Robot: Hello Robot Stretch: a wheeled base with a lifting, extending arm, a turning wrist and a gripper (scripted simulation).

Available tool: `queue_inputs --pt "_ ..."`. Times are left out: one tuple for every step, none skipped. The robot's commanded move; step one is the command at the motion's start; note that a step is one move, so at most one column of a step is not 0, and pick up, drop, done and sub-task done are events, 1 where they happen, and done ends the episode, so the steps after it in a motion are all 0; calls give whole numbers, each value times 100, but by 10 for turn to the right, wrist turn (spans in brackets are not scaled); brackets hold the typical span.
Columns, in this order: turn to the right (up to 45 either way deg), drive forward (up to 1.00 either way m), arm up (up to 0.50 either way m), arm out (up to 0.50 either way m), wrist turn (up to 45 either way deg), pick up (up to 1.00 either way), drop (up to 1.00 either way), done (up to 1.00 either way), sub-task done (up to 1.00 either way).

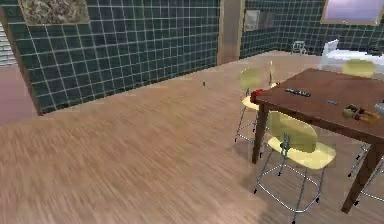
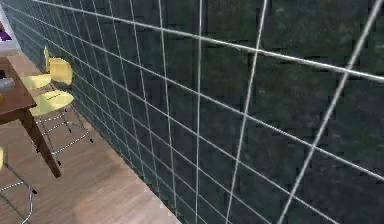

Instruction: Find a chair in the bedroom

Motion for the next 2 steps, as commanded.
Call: queue_inputs --pt "450 0 0 0 0 0 0 0 0" --pt "0 50 0 0 0 0 0 0 0"
